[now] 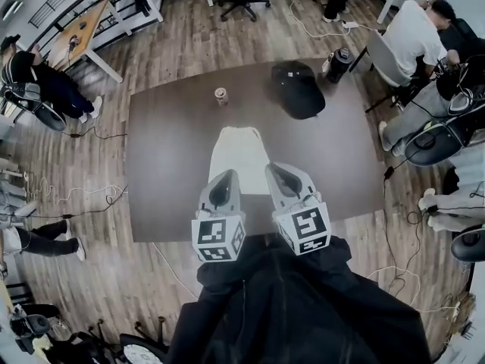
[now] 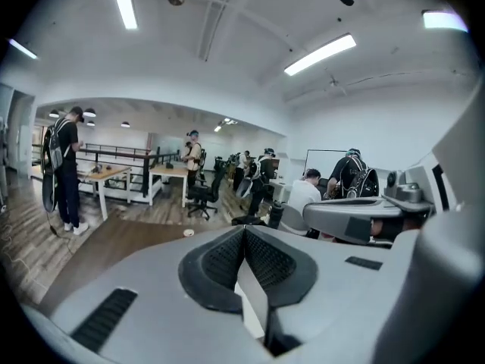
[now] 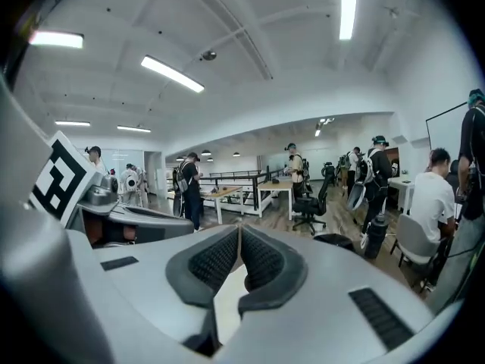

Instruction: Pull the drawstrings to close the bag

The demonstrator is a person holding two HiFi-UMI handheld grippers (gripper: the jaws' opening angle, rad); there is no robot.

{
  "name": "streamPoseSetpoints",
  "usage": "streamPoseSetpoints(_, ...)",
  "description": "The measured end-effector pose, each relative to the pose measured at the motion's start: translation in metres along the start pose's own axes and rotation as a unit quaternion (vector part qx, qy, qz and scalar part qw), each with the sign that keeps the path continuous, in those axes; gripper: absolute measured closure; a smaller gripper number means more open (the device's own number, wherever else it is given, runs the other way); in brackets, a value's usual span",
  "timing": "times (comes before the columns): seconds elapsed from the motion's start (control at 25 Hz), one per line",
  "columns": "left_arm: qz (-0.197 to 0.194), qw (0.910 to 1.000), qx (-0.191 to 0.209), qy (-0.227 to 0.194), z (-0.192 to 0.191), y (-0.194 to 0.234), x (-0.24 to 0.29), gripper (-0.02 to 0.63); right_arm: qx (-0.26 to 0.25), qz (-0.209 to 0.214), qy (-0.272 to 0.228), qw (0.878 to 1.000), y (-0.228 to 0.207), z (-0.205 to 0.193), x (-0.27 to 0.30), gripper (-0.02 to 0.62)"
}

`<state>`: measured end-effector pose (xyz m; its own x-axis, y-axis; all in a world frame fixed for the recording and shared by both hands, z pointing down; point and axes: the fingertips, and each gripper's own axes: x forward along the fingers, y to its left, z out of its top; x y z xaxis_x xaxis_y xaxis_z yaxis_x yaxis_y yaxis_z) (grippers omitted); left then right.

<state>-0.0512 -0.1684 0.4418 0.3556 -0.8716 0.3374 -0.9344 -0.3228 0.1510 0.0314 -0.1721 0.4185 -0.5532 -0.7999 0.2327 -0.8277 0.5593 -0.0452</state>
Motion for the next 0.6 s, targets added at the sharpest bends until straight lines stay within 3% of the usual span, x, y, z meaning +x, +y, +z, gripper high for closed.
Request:
streamPoseSetpoints(0.24, -0.007, 0.9986, 0.023, -0.047, 0.048, -0.019, -0.038, 0.574, 0.0, -0.003, -0.047, 0.999, 0.016, 0.047, -0.03, 0.571)
streamPoseSetpoints(0.6, -0.038, 0.9954, 0.042, -0.077, 0.078, -0.015, -0.061, 0.574, -0.028, -0.039, -0.085, 0.995, 0.04, 0.087, -0.035, 0.572)
